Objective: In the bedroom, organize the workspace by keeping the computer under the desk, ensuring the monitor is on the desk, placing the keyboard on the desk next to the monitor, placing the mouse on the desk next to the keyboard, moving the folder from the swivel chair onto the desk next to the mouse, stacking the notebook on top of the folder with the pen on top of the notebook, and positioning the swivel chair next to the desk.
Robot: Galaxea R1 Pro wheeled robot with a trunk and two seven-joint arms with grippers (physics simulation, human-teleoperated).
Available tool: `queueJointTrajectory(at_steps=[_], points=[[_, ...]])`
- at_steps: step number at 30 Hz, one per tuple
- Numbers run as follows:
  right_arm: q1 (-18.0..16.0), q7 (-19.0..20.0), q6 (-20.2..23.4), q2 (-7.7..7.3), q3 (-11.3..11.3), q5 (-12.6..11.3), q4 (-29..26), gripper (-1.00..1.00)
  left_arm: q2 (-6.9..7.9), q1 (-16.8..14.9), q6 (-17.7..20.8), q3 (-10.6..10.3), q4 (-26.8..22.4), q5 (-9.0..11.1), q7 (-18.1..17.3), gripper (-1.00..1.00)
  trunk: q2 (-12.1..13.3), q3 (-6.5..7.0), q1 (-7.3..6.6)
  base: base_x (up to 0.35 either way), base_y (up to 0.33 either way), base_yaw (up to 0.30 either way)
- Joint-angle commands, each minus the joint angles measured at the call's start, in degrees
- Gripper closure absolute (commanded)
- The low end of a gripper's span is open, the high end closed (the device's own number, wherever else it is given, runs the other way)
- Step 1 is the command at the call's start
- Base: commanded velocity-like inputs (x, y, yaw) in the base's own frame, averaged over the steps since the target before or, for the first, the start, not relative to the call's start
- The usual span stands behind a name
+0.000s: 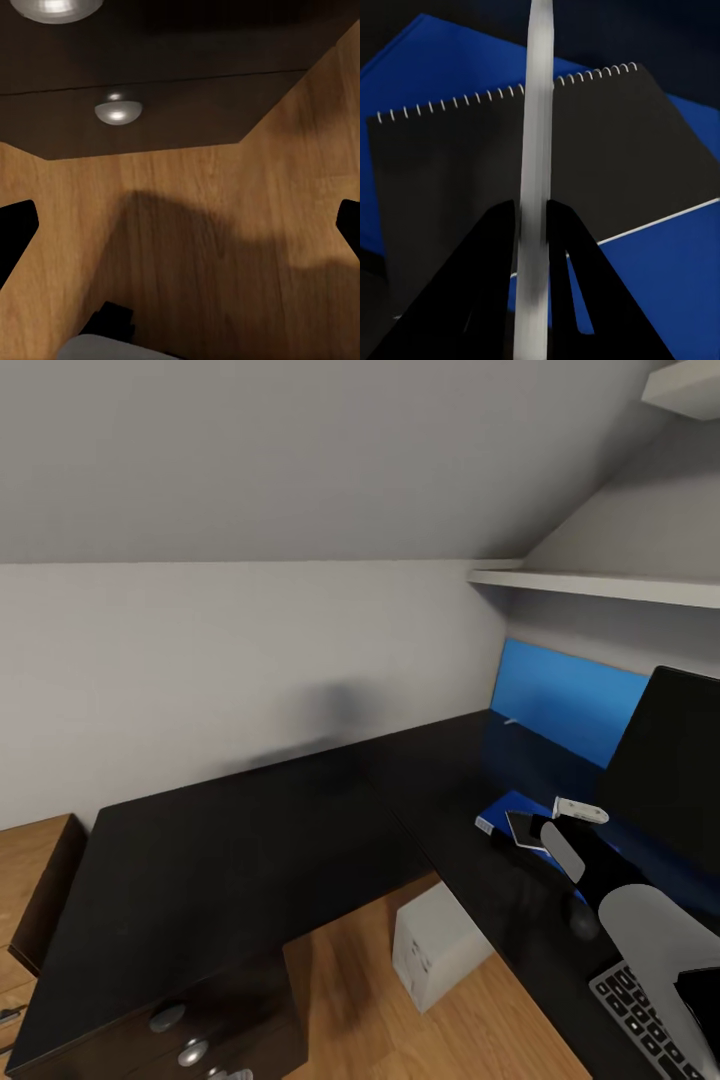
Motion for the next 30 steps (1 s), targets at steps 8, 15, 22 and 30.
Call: queueJointTrajectory(at_steps=[8,15,22,30], points=[[0.0,-0.4,0.2,-0.09,0.5,-0.5,-0.1,1.0,0.11,-0.1,-0.1,-0.3,-0.1,0.5,0.5,-1.0,-1.3,-0.6,0.67,0.0,0.0,0.0],[0.0,-0.4,0.2,-0.08,0.5,-0.5,0.0,1.0,0.17,-0.1,-0.2,-0.4,-0.1,0.4,0.4,-1.0,-1.3,-0.6,0.67,0.035,0.0,0.0],[0.0,-0.4,0.2,-0.09,0.5,-0.5,0.0,1.0,0.17,-0.1,-0.2,-0.4,-0.1,0.5,0.4,-1.0,-1.3,-0.6,0.67,0.066,0.0,0.0],[0.0,-0.4,0.2,-0.14,0.5,-0.5,-0.1,1.0,0.17,-0.1,-0.2,-0.1,-0.1,0.5,0.4,-1.0,-1.3,-0.6,0.67,0.001,0.0,0.0]])
